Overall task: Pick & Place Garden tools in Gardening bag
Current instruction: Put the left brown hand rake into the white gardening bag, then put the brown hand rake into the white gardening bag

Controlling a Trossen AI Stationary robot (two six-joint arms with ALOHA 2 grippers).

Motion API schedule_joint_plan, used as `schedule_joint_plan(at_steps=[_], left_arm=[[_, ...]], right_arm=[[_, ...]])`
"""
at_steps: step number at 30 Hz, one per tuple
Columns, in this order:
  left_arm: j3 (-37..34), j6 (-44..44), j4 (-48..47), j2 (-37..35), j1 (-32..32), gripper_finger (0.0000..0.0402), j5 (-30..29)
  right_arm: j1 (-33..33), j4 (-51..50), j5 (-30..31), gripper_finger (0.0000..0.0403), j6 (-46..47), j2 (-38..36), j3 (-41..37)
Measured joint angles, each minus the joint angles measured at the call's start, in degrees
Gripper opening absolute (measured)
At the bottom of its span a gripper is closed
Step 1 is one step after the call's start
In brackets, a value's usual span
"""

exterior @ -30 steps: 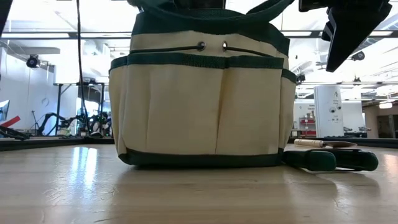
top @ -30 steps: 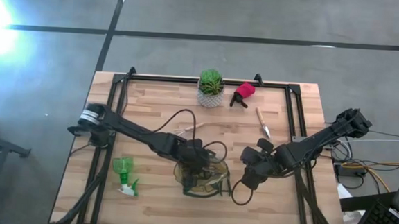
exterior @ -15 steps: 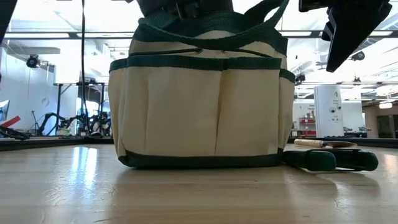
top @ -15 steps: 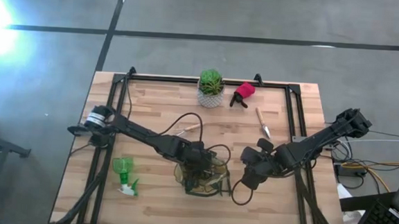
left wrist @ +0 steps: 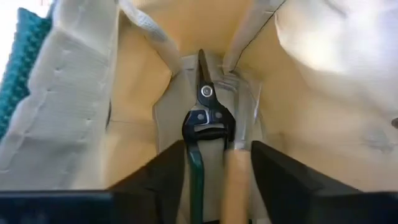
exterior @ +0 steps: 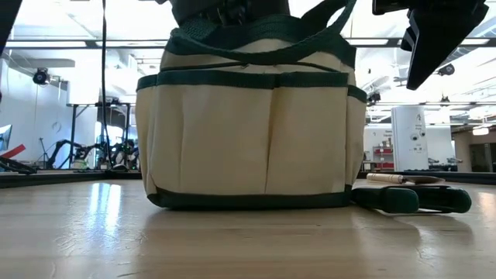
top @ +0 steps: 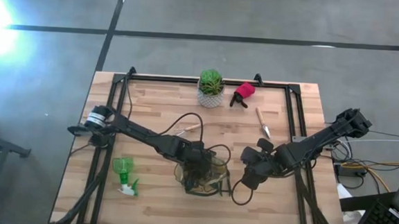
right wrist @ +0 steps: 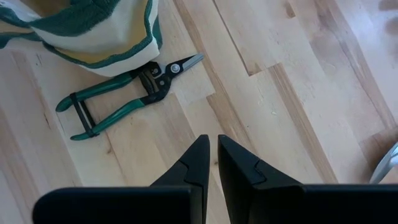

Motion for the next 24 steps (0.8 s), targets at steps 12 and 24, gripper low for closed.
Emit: schedule_joint_plan(at_steps=[12, 24], left_arm=[[4.08, -0.21, -6.91, -0.42, -0.02, 0.0239, 0.42], [7.77, 0.06, -11.29, -0.57, -0.04, 0.0238, 6.58]], right_arm=[[0.00, -0.02, 0.00, 0.0027, 0.02, 0.00, 0.00], [0.00, -0.02, 0.00, 0.0027, 0.02, 0.00, 0.00]])
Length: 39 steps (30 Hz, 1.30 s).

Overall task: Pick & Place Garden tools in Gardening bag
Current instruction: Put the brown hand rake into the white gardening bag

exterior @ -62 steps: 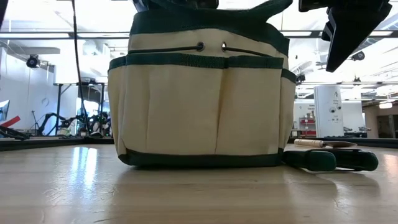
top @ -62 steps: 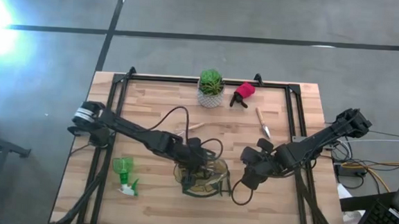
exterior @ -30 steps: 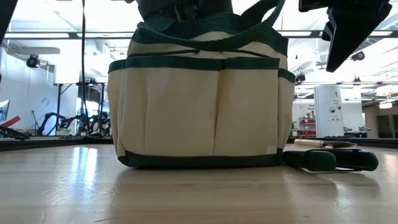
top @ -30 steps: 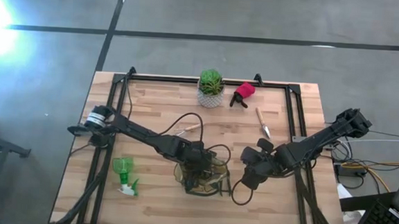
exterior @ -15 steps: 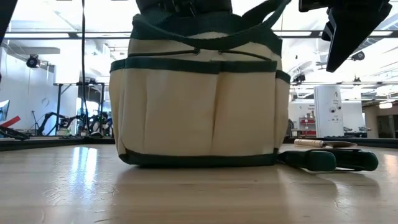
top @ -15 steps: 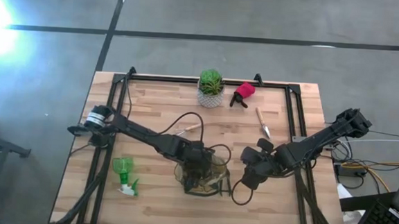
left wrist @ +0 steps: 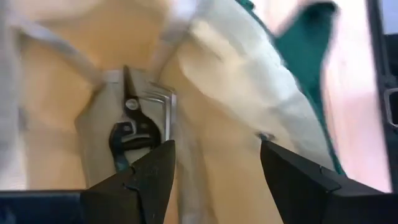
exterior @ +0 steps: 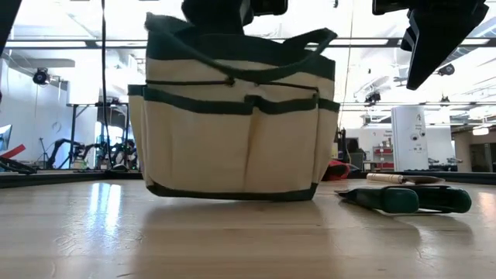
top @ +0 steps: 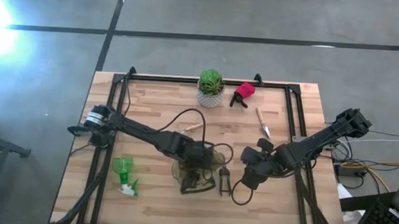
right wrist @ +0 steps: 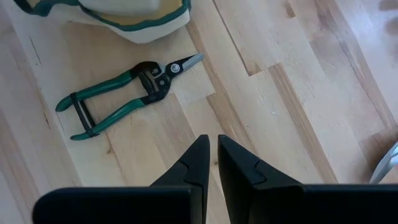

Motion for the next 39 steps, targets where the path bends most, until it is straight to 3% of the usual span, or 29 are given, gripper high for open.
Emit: schedule_joint_plan(at_steps=[12, 19, 25, 34, 39], left_arm=[[-0.70, 3.85, 0.67, 0.00, 0.07, 0.0238, 3.24], [-0.76, 8.89, 4.28, 0.00, 0.14, 0.0238, 9.80], [-0.69, 10.52, 5.93, 0.00, 0.64, 0.0238, 10.28], [-0.82, 7.91, 5.97, 0.00, 2.27, 0.0235, -1.13], [-0.97, 7.46, 5.49, 0.00, 2.27, 0.0186, -1.50]], right_arm=[[-0.01, 0.02, -0.01, 0.0027, 0.00, 0.00, 0.00], [0.00, 0.02, -0.02, 0.0027, 0.00, 0.00, 0.00], [0.00, 0.02, -0.02, 0.0027, 0.00, 0.00, 0.00], [-0.02, 0.02, -0.04, 0.0027, 0.00, 0.00, 0.00], [0.00, 0.03, -0.04, 0.0027, 0.00, 0.00, 0.00]])
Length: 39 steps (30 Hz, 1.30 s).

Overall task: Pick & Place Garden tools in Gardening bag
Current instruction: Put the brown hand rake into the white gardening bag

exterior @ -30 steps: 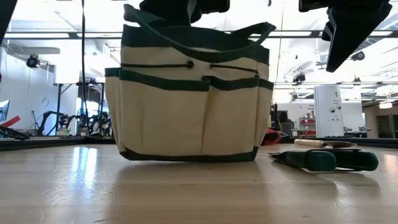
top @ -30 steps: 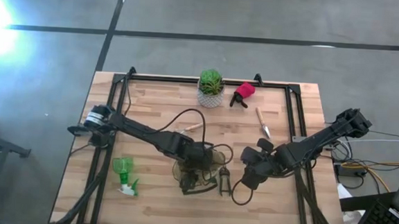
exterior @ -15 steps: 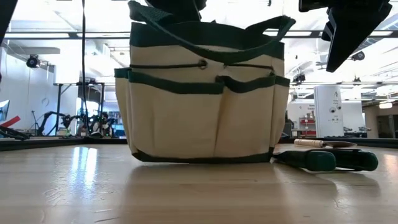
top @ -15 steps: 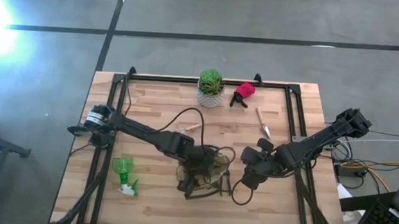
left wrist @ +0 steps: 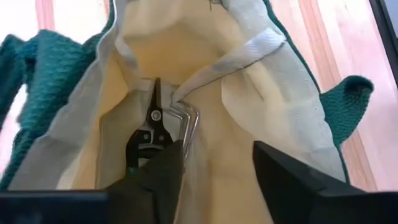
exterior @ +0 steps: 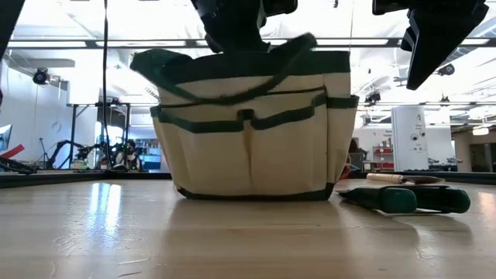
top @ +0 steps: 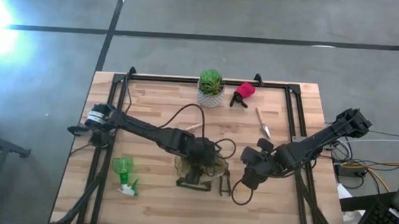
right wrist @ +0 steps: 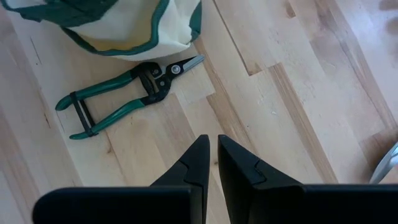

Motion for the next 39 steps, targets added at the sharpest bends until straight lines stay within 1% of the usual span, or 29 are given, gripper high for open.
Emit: schedule_joint_plan(at_steps=[7, 10, 12, 15, 20, 22, 26, 33, 39], left_arm=[[0.00, -0.02, -0.10, 0.00, 0.04, 0.0058, -0.06], [0.00, 0.02, -0.11, 0.00, 0.04, 0.0019, 0.04], [0.00, 0.02, -0.13, 0.00, 0.04, 0.0006, 0.07], [0.23, 0.30, -0.99, 0.00, 0.04, 0.0009, 0.04], [1.20, 2.30, -4.64, -1.23, 0.28, 0.0037, -0.64], [1.25, 2.91, -6.06, -2.81, 0.54, 0.0046, -0.83], [1.05, 3.64, -6.08, -6.86, 1.14, 0.0052, -1.34], [1.01, 6.70, -5.37, -15.53, 2.35, 0.0053, -8.22], [1.01, 7.02, -2.56, -22.50, 3.62, 0.0053, -13.62]], right_arm=[[0.00, 0.04, 0.00, 0.0027, 0.00, 0.00, 0.00], [0.00, 0.06, 0.00, 0.0027, 0.00, 0.00, 0.00], [0.00, 0.07, 0.02, 0.0027, 0.02, 0.00, 0.00], [-0.02, 0.08, 0.00, 0.0027, 0.00, 0.00, 0.00], [0.00, 0.10, 0.00, 0.0027, 0.00, 0.00, -0.02], [0.00, 0.10, 0.00, 0.0027, 0.00, 0.00, -0.02], [-0.01, 0.04, 0.03, 0.0027, 0.00, 0.00, -0.02], [0.01, 0.08, 0.02, 0.0027, 0.33, -0.02, -0.02], [0.03, 0.14, 0.01, 0.0027, 0.46, -0.01, -0.02]])
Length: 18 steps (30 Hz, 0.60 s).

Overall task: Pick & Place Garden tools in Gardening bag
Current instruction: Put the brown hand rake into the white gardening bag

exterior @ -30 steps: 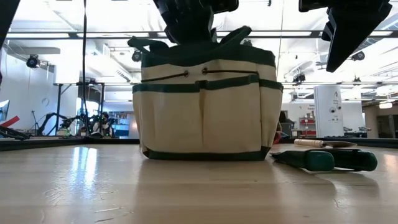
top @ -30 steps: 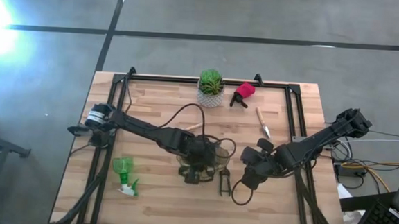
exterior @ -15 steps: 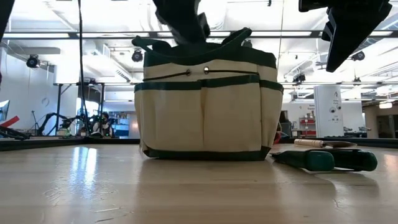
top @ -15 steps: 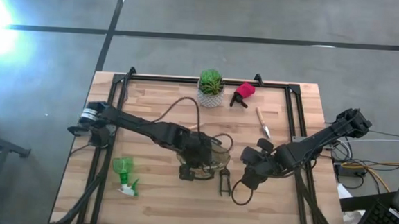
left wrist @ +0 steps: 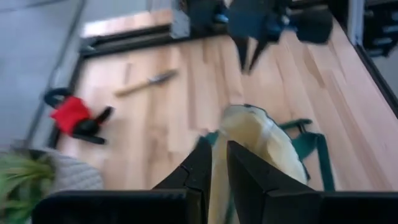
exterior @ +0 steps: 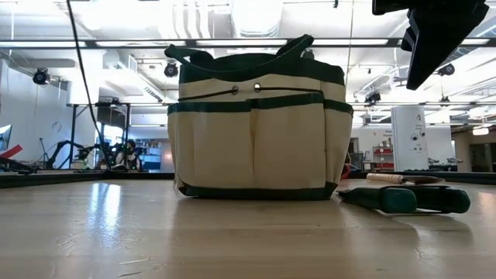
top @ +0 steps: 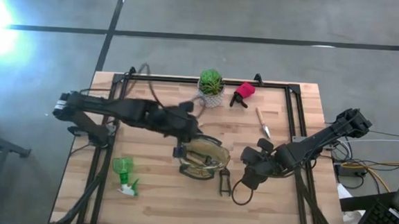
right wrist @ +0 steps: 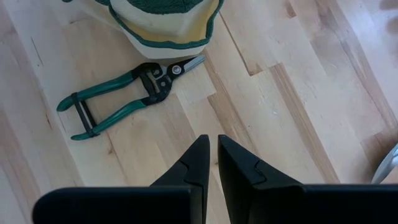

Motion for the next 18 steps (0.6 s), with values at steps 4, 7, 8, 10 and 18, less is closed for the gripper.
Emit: schedule_joint_plan(at_steps=[4, 7, 8, 10, 18], left_arm=[[-0.01, 0.01, -0.73, -3.60, -0.04, 0.0053, -1.86], [0.17, -1.12, -3.92, -5.90, 0.61, 0.0053, -2.33], [0.29, -2.42, -5.42, -6.54, 1.12, 0.0053, -2.80], [0.30, -4.27, -8.73, -7.92, 2.63, 0.0053, -3.69], [-0.04, -3.27, -15.88, -8.84, 13.87, 0.0053, 2.13]], right_arm=[[0.00, 0.03, 0.01, 0.0027, 0.11, -0.01, 0.00], [0.00, 0.10, 0.01, 0.0027, 0.21, -0.01, 0.00], [0.00, 0.09, 0.00, 0.0027, 0.42, -0.01, -0.01], [0.00, 0.10, -0.01, 0.0027, 1.32, -0.01, 0.00], [-0.01, 0.14, -0.49, 0.0027, 2.04, -0.01, 0.00]])
